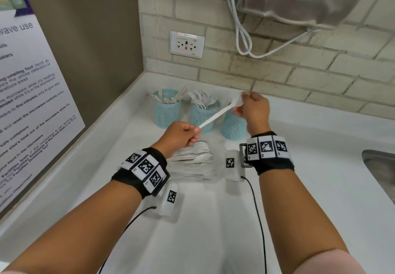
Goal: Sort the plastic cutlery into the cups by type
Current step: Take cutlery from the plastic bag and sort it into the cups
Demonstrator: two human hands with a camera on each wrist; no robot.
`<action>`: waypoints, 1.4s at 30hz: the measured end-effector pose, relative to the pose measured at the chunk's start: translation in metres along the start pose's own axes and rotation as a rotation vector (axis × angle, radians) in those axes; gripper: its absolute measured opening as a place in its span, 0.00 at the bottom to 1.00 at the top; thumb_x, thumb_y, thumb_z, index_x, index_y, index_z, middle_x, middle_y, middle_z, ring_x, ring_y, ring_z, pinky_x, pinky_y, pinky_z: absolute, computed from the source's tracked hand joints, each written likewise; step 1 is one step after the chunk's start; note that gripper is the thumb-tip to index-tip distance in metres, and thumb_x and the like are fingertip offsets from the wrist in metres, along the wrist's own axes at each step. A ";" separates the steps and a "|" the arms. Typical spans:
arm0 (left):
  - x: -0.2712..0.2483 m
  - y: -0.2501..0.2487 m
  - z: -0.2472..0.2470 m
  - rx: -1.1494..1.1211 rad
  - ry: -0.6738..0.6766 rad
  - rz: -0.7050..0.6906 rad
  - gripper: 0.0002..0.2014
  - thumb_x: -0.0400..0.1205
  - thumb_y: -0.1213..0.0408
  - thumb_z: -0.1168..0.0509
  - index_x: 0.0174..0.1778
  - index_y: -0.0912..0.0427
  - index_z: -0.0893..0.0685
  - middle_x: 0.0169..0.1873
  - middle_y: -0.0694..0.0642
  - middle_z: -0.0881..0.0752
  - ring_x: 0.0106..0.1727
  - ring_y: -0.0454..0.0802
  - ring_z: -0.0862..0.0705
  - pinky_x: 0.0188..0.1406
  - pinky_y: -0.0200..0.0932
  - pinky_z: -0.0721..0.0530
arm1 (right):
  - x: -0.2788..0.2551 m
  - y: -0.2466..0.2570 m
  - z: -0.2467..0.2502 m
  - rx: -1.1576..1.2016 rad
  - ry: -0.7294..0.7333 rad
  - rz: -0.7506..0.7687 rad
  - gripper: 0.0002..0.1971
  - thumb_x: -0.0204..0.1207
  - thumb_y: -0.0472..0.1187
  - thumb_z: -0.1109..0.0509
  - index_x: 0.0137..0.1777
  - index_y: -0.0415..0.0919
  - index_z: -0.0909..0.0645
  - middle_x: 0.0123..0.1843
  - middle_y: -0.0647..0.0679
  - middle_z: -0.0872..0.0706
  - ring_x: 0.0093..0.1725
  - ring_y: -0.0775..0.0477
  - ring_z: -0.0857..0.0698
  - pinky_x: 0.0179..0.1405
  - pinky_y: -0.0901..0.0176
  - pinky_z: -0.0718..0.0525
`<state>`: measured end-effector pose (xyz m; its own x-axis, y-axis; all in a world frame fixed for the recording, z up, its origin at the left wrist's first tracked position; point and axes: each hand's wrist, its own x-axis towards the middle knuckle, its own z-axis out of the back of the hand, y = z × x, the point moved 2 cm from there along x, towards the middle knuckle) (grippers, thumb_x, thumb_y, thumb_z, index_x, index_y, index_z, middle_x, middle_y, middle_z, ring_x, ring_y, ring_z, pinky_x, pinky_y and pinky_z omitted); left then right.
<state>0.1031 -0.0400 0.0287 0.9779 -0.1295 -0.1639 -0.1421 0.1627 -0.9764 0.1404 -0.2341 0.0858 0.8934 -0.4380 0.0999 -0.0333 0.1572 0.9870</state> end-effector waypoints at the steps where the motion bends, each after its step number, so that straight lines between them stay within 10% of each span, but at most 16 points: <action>1: 0.001 0.002 0.003 0.094 0.007 0.000 0.08 0.83 0.71 0.37 0.50 0.68 0.14 0.34 0.54 0.15 0.32 0.43 0.20 0.30 0.28 0.19 | 0.004 0.005 0.009 -0.053 -0.082 0.067 0.12 0.84 0.39 0.40 0.56 0.34 0.18 0.39 0.39 0.15 0.25 0.49 0.16 0.29 0.62 0.13; 8: -0.001 0.017 0.014 0.931 0.178 -0.037 0.13 0.80 0.67 0.34 0.60 0.62 0.16 0.60 0.56 0.16 0.62 0.52 0.19 0.61 0.37 0.25 | 0.022 0.015 0.039 -0.248 -0.358 0.413 0.15 0.83 0.47 0.42 0.54 0.42 0.15 0.43 0.43 0.11 0.40 0.43 0.12 0.44 0.49 0.13; 11: 0.000 0.021 0.010 1.021 0.230 -0.030 0.18 0.79 0.65 0.32 0.66 0.60 0.21 0.66 0.57 0.21 0.66 0.54 0.22 0.65 0.41 0.25 | 0.019 0.001 0.026 -0.542 -0.243 0.472 0.15 0.83 0.43 0.41 0.58 0.42 0.14 0.46 0.38 0.11 0.43 0.40 0.15 0.40 0.61 0.23; 17: 0.001 0.029 0.008 1.121 0.224 -0.036 0.21 0.81 0.61 0.34 0.71 0.57 0.26 0.67 0.60 0.28 0.67 0.59 0.26 0.66 0.47 0.25 | 0.013 -0.045 0.006 -1.104 -0.096 0.354 0.17 0.83 0.49 0.43 0.62 0.47 0.15 0.61 0.37 0.18 0.64 0.33 0.27 0.55 0.47 0.26; 22: 0.002 0.032 0.003 1.185 0.199 -0.088 0.21 0.81 0.62 0.35 0.70 0.57 0.27 0.66 0.59 0.27 0.67 0.58 0.27 0.66 0.52 0.25 | 0.009 -0.032 0.004 -1.210 -0.043 0.305 0.18 0.82 0.46 0.43 0.68 0.46 0.21 0.75 0.34 0.32 0.77 0.31 0.41 0.70 0.41 0.39; 26: 0.002 0.033 0.000 1.228 0.159 -0.149 0.19 0.80 0.58 0.33 0.66 0.58 0.25 0.64 0.58 0.24 0.64 0.57 0.24 0.61 0.51 0.23 | -0.008 -0.006 -0.003 -1.003 -0.114 0.462 0.18 0.78 0.39 0.38 0.67 0.42 0.20 0.71 0.35 0.26 0.71 0.33 0.32 0.66 0.44 0.32; 30: -0.001 0.029 -0.005 1.425 0.142 -0.276 0.13 0.81 0.60 0.37 0.60 0.61 0.21 0.58 0.59 0.18 0.58 0.59 0.18 0.48 0.48 0.22 | -0.030 -0.003 -0.014 -0.867 0.295 0.467 0.14 0.79 0.34 0.41 0.55 0.36 0.14 0.52 0.36 0.14 0.51 0.36 0.16 0.54 0.45 0.17; 33: -0.004 0.028 -0.008 1.517 0.161 -0.319 0.11 0.82 0.65 0.41 0.56 0.64 0.19 0.54 0.61 0.17 0.54 0.60 0.17 0.44 0.47 0.23 | -0.046 -0.018 -0.020 -1.024 0.583 0.276 0.14 0.81 0.39 0.41 0.57 0.40 0.15 0.60 0.43 0.14 0.56 0.42 0.16 0.61 0.48 0.19; 42: -0.003 0.029 -0.004 1.488 0.205 -0.327 0.14 0.82 0.63 0.38 0.61 0.64 0.23 0.59 0.62 0.20 0.59 0.61 0.19 0.48 0.48 0.22 | -0.057 -0.054 -0.020 -1.121 0.754 0.053 0.23 0.75 0.38 0.30 0.71 0.43 0.25 0.73 0.47 0.26 0.72 0.45 0.28 0.69 0.57 0.30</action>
<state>0.0955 -0.0384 -0.0001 0.8800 -0.4609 -0.1146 0.4666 0.8841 0.0273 0.0998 -0.1996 0.0246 0.9410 0.1224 -0.3156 -0.0180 0.9491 0.3145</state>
